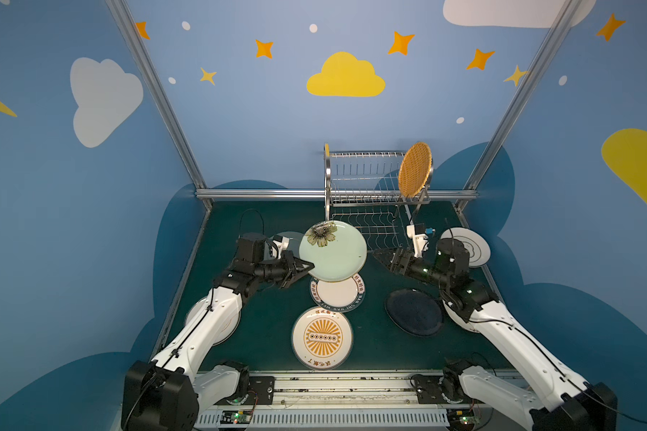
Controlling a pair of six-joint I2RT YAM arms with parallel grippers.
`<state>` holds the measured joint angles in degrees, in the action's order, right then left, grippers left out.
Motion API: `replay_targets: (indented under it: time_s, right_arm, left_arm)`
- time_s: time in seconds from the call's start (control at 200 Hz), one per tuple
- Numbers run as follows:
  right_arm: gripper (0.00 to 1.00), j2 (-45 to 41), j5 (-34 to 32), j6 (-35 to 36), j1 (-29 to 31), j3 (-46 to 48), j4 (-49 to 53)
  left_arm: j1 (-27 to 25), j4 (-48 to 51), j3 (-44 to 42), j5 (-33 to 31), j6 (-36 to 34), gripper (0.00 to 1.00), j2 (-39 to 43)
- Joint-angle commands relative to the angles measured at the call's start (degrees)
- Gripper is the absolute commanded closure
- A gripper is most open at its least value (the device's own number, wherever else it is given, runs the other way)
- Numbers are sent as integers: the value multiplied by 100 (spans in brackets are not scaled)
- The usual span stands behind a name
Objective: Load the plates into the dish rack
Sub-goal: 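Lift the sunflower plate upright toward the right gripper with the left gripper, then grasp the sunflower plate rim with the right gripper, then open the left gripper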
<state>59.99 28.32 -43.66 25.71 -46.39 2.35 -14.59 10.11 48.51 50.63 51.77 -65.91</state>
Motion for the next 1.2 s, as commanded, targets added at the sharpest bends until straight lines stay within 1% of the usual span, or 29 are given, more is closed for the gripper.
replay_targets:
  time_s: [0.0, 0.11, 0.215, 0.335, 0.426, 0.451, 0.551, 0.581, 0.691, 0.821, 0.921, 0.966, 1.137, 1.192]
  right_arm:
    - [8, 212, 133, -267, 150, -205, -381]
    - [10, 428, 21, -298, 313, -357, -540]
    - [14, 611, -189, -285, 475, -540, -513]
    - [24, 767, -339, -378, 513, -617, -602]
    - [29, 869, -458, -505, 531, -601, -672]
    - [32, 906, -464, -555, 536, -593, -728]
    - [40, 995, -508, -642, 570, -573, -867]
    - [41, 1010, -528, -651, 588, -573, -892]
    - [49, 1024, -650, -656, 614, -575, -912]
    - [62, 1005, -749, -798, 610, -494, -982]
    - [69, 980, -768, -916, 619, -443, -1033]
    - [70, 971, -753, -991, 627, -425, -1083]
    - [71, 1062, -827, -1080, 766, -441, -1201]
    - [75, 1102, -802, -1105, 785, -450, -1236]
  left_arm:
    - [-108, -1021, 89, 336, -56, 96, -35]
    - [-182, -1180, 122, 364, 31, 96, -169]
    - [-190, -1324, 150, 479, 79, 96, -298]
    - [-191, -1386, 126, 560, 71, 96, -361]
    - [-192, -1453, 65, 601, 87, 96, -362]
    - [-193, -1467, 58, 616, 79, 96, -361]
    - [-192, -1494, -3, 684, 64, 96, -353]
    - [-193, -1494, -16, 701, 53, 96, -346]
    - [-180, -1423, -74, 695, 49, 96, -283]
    - [-157, -1360, -112, 698, 43, 96, -251]
    - [-158, -1467, -180, 764, 122, 96, -238]
    - [-158, -1477, -201, 765, 136, 96, -231]
    - [-160, -1720, -272, 889, 309, 96, -197]
    - [-152, -1718, -276, 879, 304, 96, -174]
